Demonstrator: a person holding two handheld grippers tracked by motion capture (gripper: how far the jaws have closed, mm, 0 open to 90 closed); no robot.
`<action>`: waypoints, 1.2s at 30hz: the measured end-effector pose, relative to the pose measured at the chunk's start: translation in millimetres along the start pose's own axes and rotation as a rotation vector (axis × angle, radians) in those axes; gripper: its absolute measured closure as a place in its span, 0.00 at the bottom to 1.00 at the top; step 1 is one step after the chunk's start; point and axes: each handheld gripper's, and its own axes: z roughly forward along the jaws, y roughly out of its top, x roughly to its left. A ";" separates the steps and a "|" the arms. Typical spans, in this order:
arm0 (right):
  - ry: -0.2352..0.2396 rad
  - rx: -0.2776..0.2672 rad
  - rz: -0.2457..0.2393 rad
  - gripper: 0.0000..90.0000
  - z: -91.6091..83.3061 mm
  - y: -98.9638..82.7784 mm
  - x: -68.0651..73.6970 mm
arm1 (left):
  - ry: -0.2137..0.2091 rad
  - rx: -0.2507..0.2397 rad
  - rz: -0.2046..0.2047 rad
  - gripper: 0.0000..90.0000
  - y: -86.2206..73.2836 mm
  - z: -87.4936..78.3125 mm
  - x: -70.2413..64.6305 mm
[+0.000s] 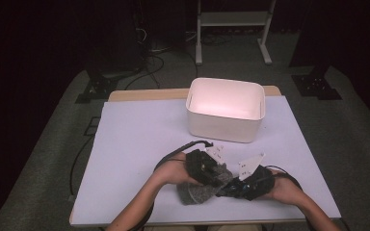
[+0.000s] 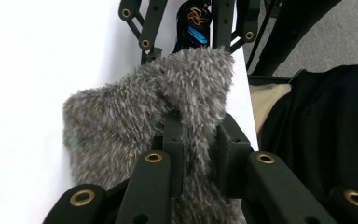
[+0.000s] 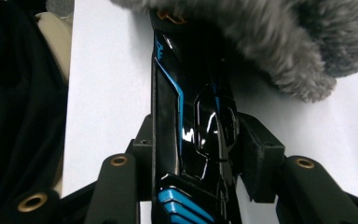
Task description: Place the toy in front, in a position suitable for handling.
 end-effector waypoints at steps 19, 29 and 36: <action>0.098 -0.041 -0.108 0.60 72.0 89.3 -11.1 | 0.117 0.022 -0.136 0.85 -83.4 -60.6 -9.3; 0.051 -0.065 -0.015 0.43 48.0 54.5 -6.2 | 0.118 0.019 -0.134 0.84 -82.8 -57.6 -10.3; 0.036 -0.150 0.069 0.62 35.4 30.2 -10.7 | 0.114 0.042 -0.109 0.84 -68.8 -50.8 -8.7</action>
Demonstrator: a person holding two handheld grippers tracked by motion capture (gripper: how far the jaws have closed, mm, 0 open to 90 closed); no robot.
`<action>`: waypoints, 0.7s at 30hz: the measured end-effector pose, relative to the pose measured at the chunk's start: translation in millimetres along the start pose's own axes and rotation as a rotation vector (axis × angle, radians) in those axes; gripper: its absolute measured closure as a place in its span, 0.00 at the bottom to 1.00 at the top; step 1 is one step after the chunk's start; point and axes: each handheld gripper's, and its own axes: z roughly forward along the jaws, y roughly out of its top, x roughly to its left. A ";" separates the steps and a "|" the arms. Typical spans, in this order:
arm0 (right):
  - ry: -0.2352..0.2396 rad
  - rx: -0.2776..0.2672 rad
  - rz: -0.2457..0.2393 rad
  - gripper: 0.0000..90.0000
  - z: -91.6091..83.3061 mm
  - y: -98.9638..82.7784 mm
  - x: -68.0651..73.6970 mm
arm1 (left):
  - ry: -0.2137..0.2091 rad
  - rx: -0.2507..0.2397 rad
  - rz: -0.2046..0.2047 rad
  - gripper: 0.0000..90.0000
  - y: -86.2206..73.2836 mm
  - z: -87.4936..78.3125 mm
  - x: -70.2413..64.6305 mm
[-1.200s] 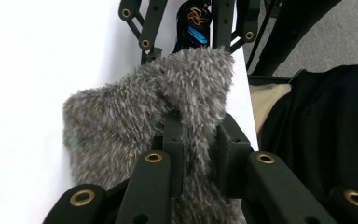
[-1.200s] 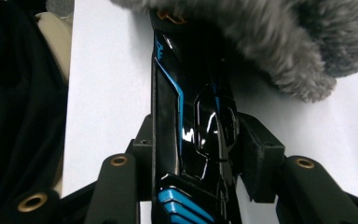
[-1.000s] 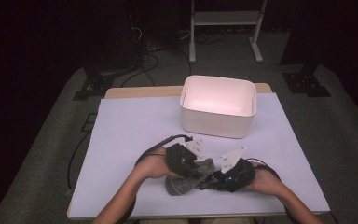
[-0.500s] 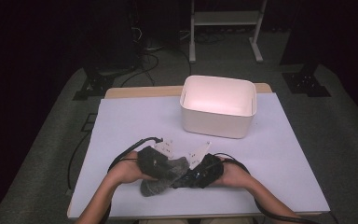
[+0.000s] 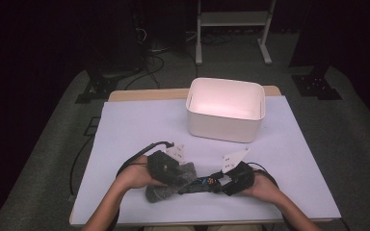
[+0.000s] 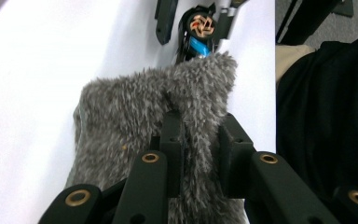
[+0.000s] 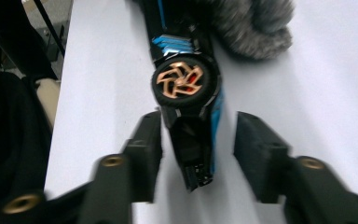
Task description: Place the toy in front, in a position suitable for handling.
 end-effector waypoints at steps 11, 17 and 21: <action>-0.026 0.007 -0.055 0.74 5.2 2.4 8.4 | -0.024 0.044 0.100 0.89 51.1 33.4 -6.2; -0.017 -0.011 -0.041 0.74 5.4 0.2 7.0 | -0.043 0.050 0.132 0.88 69.7 46.6 -7.4; -0.015 -0.008 -0.036 0.74 5.4 0.7 6.9 | -0.036 0.044 0.117 0.88 60.3 39.7 -5.6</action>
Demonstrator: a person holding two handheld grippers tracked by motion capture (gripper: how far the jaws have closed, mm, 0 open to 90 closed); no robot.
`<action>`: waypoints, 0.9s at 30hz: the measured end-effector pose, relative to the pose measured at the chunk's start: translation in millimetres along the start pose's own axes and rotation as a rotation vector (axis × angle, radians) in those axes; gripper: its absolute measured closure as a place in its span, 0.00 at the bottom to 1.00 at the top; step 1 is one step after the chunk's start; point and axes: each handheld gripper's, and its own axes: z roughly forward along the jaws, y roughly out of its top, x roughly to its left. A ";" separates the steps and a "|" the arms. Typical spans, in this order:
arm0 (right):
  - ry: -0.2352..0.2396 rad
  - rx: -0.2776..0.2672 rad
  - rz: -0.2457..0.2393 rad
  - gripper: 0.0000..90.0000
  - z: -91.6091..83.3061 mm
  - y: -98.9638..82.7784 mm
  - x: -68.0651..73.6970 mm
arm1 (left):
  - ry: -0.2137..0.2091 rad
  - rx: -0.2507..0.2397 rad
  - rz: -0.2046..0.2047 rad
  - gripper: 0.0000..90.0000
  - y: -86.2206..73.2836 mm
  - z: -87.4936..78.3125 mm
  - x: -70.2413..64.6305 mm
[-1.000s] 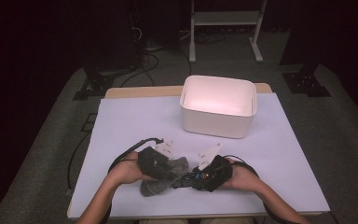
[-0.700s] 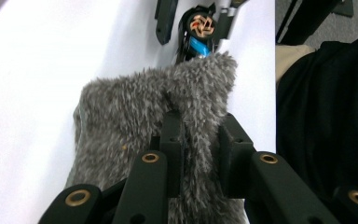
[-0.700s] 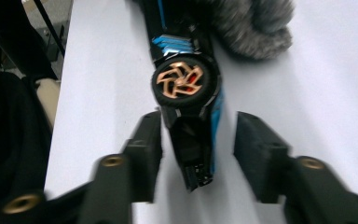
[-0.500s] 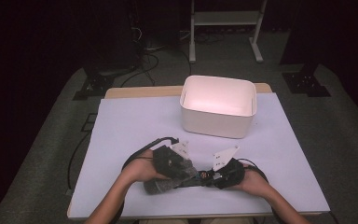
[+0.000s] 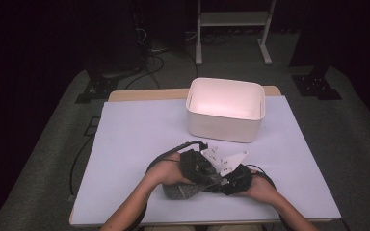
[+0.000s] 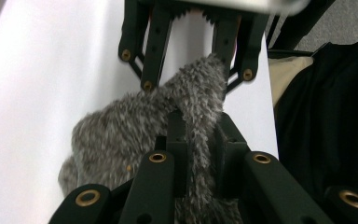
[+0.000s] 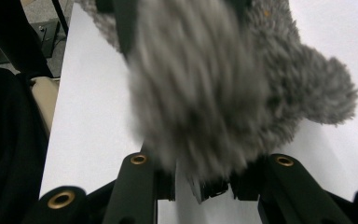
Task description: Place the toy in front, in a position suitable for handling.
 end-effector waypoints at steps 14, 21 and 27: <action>0.000 0.013 -0.004 0.74 0.1 1.5 -1.1 | 0.095 -0.070 -0.132 0.87 -79.2 -46.8 -9.0; 0.002 0.017 -0.002 0.74 -0.1 1.8 -1.7 | 0.102 -0.090 -0.187 0.87 -106.2 -49.7 -12.1; 0.023 0.027 0.021 0.60 -0.6 6.3 -5.7 | 0.087 -0.113 -0.193 0.87 -107.2 -46.0 -9.6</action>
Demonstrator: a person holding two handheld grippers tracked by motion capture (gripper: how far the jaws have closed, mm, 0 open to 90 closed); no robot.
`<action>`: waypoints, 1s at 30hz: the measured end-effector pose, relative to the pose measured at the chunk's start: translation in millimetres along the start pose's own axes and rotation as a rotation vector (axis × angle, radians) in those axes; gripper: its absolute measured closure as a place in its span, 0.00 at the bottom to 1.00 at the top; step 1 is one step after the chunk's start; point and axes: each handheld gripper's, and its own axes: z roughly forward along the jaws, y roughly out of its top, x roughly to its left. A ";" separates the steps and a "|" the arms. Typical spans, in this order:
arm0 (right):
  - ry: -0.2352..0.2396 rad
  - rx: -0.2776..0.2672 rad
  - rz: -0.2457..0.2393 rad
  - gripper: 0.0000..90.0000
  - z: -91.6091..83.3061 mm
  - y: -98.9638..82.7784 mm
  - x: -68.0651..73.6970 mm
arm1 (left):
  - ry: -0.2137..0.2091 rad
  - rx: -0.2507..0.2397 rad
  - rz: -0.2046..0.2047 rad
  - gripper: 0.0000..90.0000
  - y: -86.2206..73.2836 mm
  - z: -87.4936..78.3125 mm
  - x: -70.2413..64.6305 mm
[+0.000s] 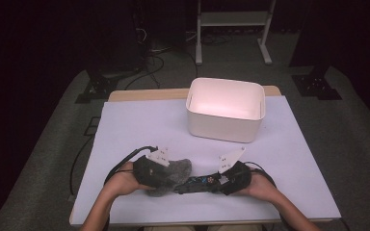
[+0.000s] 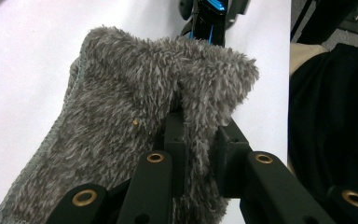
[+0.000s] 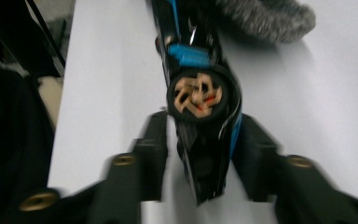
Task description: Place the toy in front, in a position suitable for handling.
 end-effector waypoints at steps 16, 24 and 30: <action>-0.003 0.141 -0.109 0.62 10.5 32.0 -0.4 | 0.001 -0.013 0.037 0.87 14.0 10.0 -1.9; -0.025 0.177 -0.114 0.63 -6.1 20.1 0.7 | -0.024 -0.004 0.078 0.87 34.1 23.3 -5.2; -0.024 0.181 -0.084 0.69 -19.5 5.6 -0.6 | -0.030 0.006 0.088 0.87 41.6 26.1 -4.3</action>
